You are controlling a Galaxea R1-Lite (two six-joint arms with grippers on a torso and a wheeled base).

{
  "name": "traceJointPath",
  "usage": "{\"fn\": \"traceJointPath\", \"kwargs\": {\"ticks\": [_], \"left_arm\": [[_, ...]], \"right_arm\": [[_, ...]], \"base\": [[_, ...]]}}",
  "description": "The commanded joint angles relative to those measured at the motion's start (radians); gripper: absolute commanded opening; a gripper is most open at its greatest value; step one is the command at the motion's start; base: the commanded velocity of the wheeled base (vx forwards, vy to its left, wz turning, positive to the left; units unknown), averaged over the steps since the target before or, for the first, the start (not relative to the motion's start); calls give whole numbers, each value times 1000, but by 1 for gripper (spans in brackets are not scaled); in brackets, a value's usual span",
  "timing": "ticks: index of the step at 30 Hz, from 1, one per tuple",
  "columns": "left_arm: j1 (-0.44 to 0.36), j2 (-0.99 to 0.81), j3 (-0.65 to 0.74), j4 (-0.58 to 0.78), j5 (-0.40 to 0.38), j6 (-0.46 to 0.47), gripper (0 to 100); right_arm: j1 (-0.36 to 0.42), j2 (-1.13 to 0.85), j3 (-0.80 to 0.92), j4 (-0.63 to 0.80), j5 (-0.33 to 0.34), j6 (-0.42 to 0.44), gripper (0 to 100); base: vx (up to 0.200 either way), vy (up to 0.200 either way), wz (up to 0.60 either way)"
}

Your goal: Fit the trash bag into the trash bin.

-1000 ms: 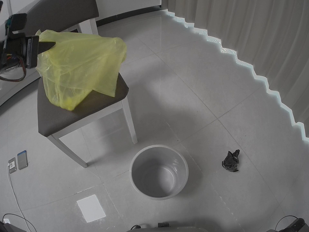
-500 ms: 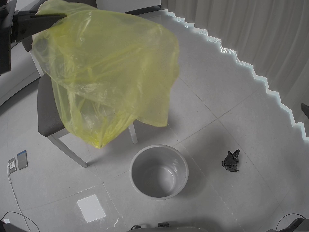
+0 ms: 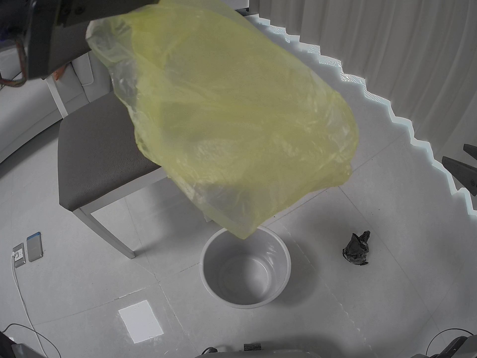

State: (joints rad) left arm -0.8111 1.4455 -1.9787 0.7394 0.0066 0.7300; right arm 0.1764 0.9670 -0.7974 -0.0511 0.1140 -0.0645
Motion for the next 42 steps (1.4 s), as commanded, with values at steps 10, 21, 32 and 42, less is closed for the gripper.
{"fn": "traceJointPath", "kwargs": {"ticks": [10, 21, 32, 42], "left_arm": [[-71, 139, -21, 45, 18, 2, 0], [-92, 125, -21, 86, 16, -9, 0], [-97, 33, -21, -135, 7, -66, 0], [-128, 29, -21, -141, 7, -70, 0]], "right_arm": [[138, 114, -20, -1, -10, 51, 100], [164, 193, 47, -4, -8, 69, 100], [190, 210, 75, -46, -8, 74, 100], [245, 288, 67, -214, -24, 123, 100]], "base": [[0, 0, 0], [0, 0, 0], [0, 0, 0], [0, 0, 0]]}}
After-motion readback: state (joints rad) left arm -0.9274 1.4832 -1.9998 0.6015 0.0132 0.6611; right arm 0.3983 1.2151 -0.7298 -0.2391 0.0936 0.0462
